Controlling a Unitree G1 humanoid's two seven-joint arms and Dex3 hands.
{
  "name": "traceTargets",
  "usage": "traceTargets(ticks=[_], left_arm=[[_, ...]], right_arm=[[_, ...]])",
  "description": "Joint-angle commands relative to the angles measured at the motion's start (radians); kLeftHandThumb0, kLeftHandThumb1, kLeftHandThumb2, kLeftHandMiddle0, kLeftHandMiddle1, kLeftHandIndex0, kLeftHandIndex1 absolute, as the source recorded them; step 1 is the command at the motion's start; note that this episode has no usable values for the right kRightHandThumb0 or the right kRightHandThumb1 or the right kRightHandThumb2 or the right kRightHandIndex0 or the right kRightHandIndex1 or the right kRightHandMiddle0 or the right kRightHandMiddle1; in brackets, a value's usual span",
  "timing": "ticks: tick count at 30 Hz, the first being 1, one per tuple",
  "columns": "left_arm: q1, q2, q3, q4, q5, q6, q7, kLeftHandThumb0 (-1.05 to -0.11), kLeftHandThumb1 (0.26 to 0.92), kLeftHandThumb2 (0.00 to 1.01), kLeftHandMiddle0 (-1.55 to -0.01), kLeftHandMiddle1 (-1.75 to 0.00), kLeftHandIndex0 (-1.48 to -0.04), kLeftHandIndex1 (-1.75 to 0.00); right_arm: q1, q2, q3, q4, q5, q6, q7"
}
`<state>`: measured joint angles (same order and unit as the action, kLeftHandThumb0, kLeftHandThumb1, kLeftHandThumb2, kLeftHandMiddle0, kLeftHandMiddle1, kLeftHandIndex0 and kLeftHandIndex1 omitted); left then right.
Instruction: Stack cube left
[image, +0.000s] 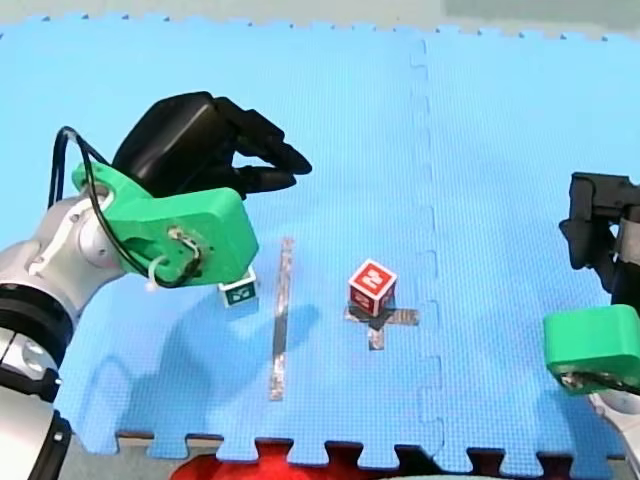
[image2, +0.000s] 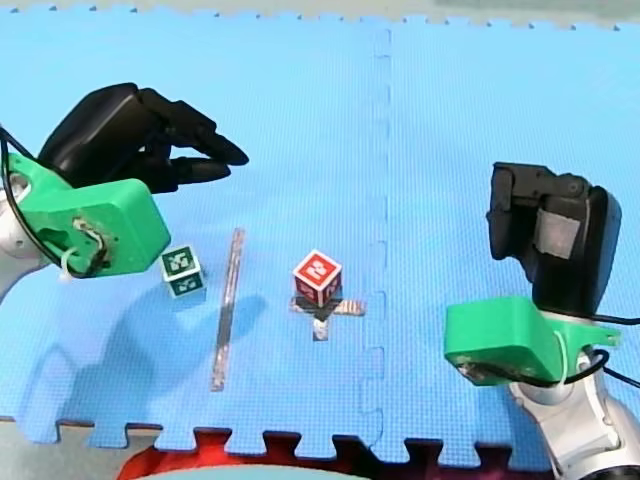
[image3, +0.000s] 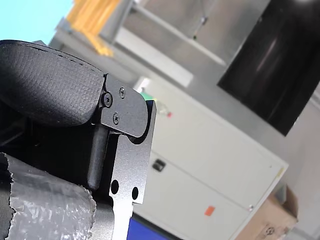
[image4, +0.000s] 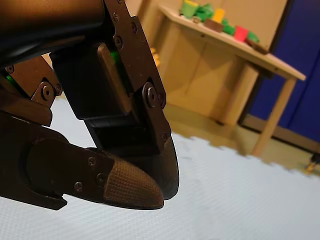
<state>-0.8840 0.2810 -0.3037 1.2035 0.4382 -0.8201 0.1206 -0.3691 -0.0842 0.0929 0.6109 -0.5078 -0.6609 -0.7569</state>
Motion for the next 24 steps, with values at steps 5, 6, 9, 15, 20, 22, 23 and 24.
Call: traceTargets(ticks=[5, 6, 9, 15, 20, 22, 23, 24], left_arm=[[-0.016, 0.004, 0.039, -0.021, -0.047, -0.016, -0.069, -0.472, 0.829, 0.0, -0.95, -1.75, -1.26, 0.0], [-0.015, 0.009, 0.046, -0.027, -0.064, -0.008, -0.112, -0.471, 0.828, 0.0, -0.94, -1.75, -1.16, 0.0], [-0.02, 0.037, 0.055, -0.031, -0.092, 0.048, -0.245, -0.934, 0.847, 0.01, -0.89, -1.75, -0.61, 0.0], [0.014, 0.081, 0.032, -0.103, -0.045, 0.155, -0.277, -1.047, 0.833, 0.0, -0.8, -1.75, -0.29, 0.0], [0.056, 0.104, 0.007, -0.121, 0.015, 0.176, -0.207, -1.048, 0.833, 0.0, -0.8, -1.75, -0.25, 0.0], [0.069, 0.107, -0.001, -0.102, 0.033, 0.169, -0.174, -1.048, 0.857, 0.01, -0.8, -1.75, -0.25, 0.0], [0.074, 0.11, -0.006, -0.095, 0.043, 0.165, -0.158, -1.048, 0.863, 0.02, -0.8, -1.75, -0.26, -0.01], [0.079, 0.113, -0.011, -0.091, 0.052, 0.162, -0.142, -1.048, 0.869, 0.02, -0.8, -1.75, -0.28, -0.02]], right_arm=[[-0.004, 0.001, -0.002, 0.005, 0.008, -0.004, 0.001], [-0.004, 0.001, -0.002, 0.005, 0.008, -0.004, 0.001], [-0.003, 0.001, -0.003, 0.005, 0.011, -0.004, 0.003], [-0.004, -0.001, -0.004, 0.01, 0.01, -0.007, -0.001], [-0.002, -0.005, -0.006, 0.009, 0.009, -0.009, -0.002], [-0.001, -0.007, -0.006, 0.006, 0.01, -0.009, 0.0], [0.0, -0.008, -0.007, 0.004, 0.01, -0.01, 0.001], [0.001, -0.008, -0.007, 0.003, 0.01, -0.01, 0.001]])
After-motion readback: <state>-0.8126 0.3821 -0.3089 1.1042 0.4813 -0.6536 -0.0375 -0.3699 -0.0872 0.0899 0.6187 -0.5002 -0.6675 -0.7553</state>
